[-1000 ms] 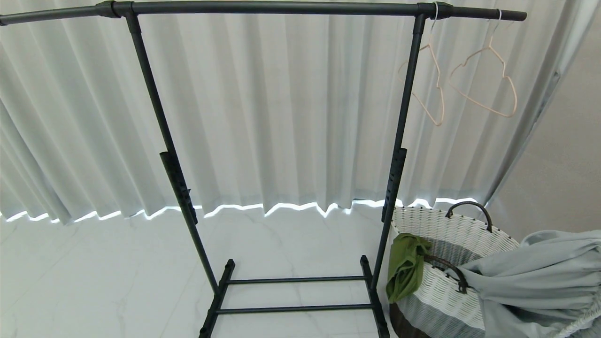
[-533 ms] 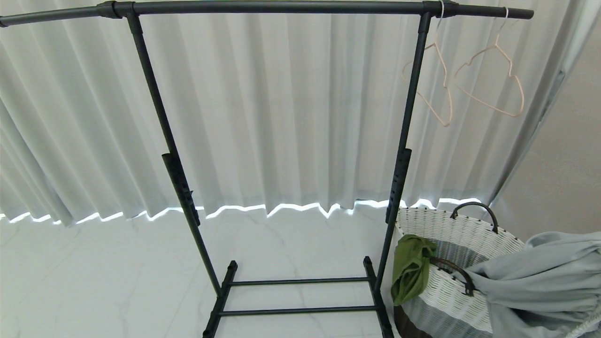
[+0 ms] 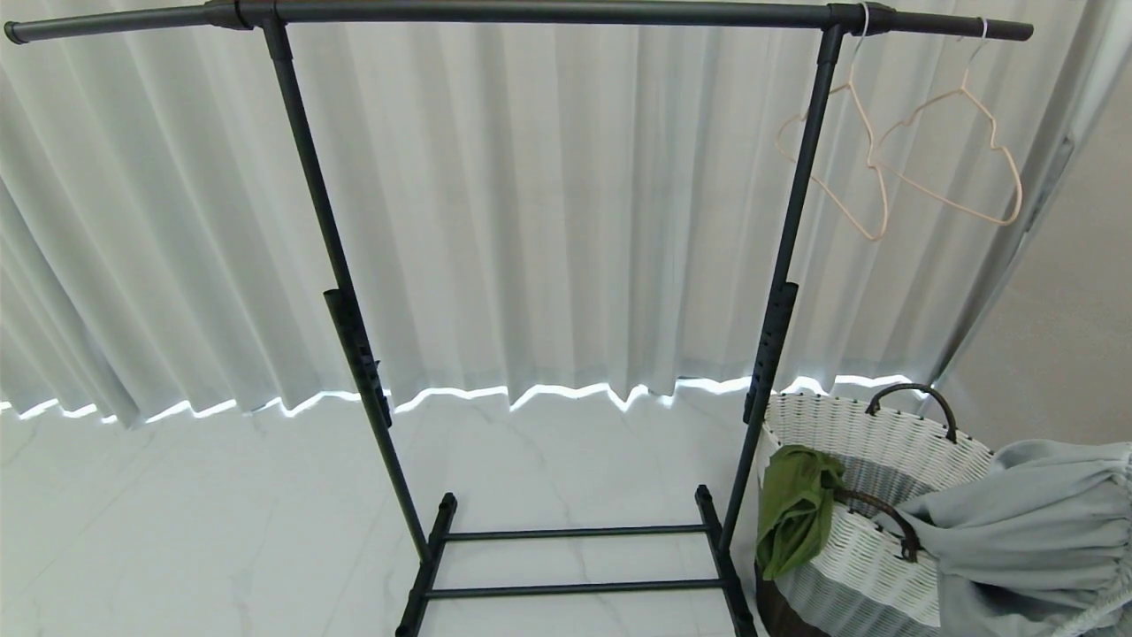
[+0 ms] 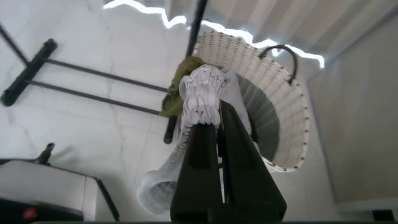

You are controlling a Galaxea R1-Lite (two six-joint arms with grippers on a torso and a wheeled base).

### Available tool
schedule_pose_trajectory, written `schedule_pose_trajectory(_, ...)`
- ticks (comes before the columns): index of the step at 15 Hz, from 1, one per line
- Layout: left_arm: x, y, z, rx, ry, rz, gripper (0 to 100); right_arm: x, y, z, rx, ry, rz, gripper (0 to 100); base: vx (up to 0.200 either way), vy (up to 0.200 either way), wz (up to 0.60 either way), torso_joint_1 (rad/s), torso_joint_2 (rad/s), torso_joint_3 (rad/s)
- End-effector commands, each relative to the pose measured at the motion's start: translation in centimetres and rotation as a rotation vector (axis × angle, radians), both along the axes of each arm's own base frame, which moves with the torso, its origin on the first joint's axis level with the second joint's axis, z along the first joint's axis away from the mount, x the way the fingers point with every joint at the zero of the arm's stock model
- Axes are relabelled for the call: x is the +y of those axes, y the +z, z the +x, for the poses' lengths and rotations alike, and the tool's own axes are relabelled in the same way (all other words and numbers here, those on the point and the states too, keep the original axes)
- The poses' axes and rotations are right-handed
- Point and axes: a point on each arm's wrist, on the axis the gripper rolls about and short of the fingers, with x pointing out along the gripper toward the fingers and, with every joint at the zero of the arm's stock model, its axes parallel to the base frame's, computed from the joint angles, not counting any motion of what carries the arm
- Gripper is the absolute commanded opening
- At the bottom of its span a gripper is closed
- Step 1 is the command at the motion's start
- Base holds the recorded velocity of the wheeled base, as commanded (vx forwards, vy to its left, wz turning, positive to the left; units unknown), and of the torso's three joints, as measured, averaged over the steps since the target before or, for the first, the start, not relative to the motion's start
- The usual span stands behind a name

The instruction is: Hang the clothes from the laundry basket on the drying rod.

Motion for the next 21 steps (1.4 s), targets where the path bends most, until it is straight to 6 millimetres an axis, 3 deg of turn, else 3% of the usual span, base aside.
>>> schedule_pose_trajectory(1, 0.0, 0.0, 0.0, 0.009, -0.007, 0.033, 100, 0.6, -0.6, 0.1, 0.001, 0.108, 0.003, 0, 0.0, 0.0, 0.0, 0.0, 0.0, 0.0)
schedule_pose_trajectory(6, 0.0, 0.1, 0.0, 0.001, -0.018, 0.044, 100, 1.7, 0.2, 1.1, -0.058, 0.275, -0.016, 0, 0.0, 0.0, 0.0, 0.0, 0.0, 0.0)
schedule_pose_trajectory(7, -0.1, 1.4, -0.3, -0.062, -0.067, 0.034, 100, 1.9, 0.6, 1.3, -0.062, 0.306, -0.015, 0, 0.0, 0.0, 0.0, 0.0, 0.0, 0.0)
schedule_pose_trajectory(9, -0.6, 7.2, -1.8, -0.23, -0.277, -0.053, 100, 2.6, 1.6, 1.8, -0.077, 0.373, -0.01, 0, 0.0, 0.0, 0.0, 0.0, 0.0, 0.0)
schedule_pose_trajectory(12, -0.9, 11.6, -0.8, -0.197, -0.426, -0.048, 100, 3.8, 3.6, 2.9, -0.099, 0.451, 0.004, 0, 0.0, 0.0, 0.0, 0.0, 0.0, 0.0)
schedule_pose_trajectory(14, -1.3, 15.8, 2.5, -0.096, -0.613, -0.066, 100, 4.9, 5.2, 4.1, -0.109, 0.512, 0.049, 0, 0.0, 0.0, 0.0, 0.0, 0.0, 0.0)
schedule_pose_trajectory(17, -2.4, 19.7, 8.4, 0.045, -0.958, -0.12, 100, 6.3, 6.2, 4.9, -0.122, 0.584, 0.171, 0, 0.0, 0.0, 0.0, 0.0, 0.0, 0.0)
schedule_pose_trajectory(21, -6.2, 21.4, 16.3, 0.191, -1.042, -0.108, 100, 6.9, 6.9, 6.0, -0.145, 0.59, 0.188, 0, 0.0, 0.0, 0.0, 0.0, 0.0, 0.0)
